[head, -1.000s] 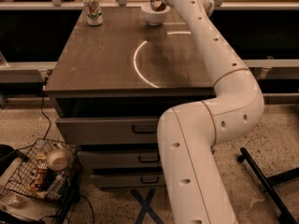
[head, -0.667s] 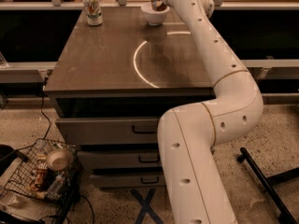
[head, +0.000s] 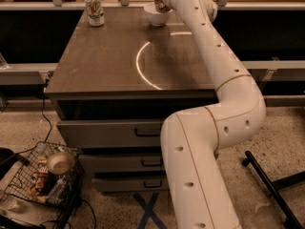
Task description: Place orange can into white bowl
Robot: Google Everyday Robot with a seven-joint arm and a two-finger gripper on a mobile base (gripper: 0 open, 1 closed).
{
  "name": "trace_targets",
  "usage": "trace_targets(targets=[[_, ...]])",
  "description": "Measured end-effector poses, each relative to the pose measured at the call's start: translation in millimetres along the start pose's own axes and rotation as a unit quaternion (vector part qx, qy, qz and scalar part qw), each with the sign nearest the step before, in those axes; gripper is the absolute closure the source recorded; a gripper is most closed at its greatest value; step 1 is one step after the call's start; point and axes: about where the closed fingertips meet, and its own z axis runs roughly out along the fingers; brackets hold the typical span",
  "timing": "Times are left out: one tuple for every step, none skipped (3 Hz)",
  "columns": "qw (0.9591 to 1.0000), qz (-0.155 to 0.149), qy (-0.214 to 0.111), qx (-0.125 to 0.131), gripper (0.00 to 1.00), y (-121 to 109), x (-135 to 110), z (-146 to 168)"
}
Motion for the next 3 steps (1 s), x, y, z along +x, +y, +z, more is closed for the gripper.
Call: trace_targets(targets=[[1.0000,-0.001,-0.001,0.000,1.00,0.8,-0.9,0.6],[0.9999,-0.009,-0.013,0.000,1.00,3.7,-14.6,-0.5],[0.9990,-0.032,-0.033,-0.002,1.00,9.7,-44.4,-5.0]])
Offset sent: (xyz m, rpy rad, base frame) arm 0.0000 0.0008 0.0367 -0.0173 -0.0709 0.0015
